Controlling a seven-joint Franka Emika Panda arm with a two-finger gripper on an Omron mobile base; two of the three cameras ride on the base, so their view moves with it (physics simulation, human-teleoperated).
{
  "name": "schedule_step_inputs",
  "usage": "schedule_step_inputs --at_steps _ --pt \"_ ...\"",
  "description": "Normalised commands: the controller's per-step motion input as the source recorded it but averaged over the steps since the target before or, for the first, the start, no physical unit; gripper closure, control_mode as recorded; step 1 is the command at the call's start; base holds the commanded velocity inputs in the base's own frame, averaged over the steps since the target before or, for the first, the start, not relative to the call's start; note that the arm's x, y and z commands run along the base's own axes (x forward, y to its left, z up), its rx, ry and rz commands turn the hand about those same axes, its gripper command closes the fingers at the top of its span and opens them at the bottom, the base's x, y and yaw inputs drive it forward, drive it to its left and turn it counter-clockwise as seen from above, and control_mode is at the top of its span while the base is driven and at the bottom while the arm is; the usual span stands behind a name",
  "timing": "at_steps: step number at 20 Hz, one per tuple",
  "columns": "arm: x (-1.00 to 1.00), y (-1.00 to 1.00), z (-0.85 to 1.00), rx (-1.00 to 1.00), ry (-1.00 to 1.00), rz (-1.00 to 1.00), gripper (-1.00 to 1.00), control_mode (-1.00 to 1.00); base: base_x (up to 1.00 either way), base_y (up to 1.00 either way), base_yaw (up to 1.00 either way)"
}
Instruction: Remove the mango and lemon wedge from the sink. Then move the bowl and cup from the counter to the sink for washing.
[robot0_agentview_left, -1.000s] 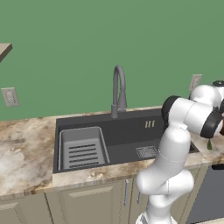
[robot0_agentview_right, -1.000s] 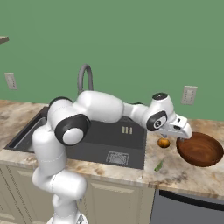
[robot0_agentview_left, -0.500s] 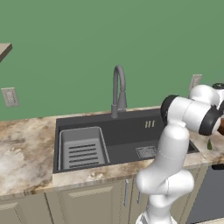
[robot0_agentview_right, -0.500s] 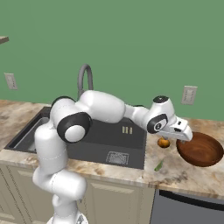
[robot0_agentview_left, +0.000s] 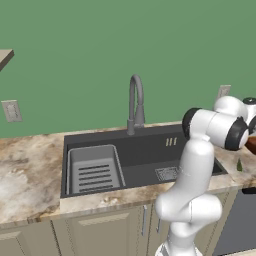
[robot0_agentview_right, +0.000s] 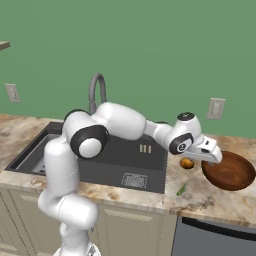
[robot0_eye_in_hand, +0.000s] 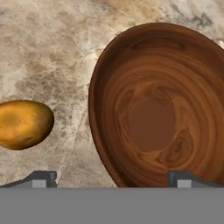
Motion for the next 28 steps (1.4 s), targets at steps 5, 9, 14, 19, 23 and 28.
schedule_step_inputs --at_steps 5,9,14,19,23,28 --pt "0.04 -0.06 -0.07 0.00 0.00 0.00 -1.00 -1.00 0.00 0.00 0.00" --pt "0.02 -0.05 -0.08 0.00 0.00 0.00 -1.00 -1.00 0.00 0.00 0.00" --pt "0.03 -0.06 -0.08 0.00 0.00 0.00 -1.00 -1.00 0.00 0.00 0.00" --pt "0.05 -0.03 -0.07 0.00 0.00 0.00 -1.00 -1.00 0.00 0.00 0.00" --pt "0.06 0.00 -0.07 0.00 0.00 0.00 -1.00 -1.00 0.00 0.00 0.00" --pt "0.06 0.00 -0.06 0.00 0.00 0.00 -1.00 -1.00 0.00 0.00 0.00"
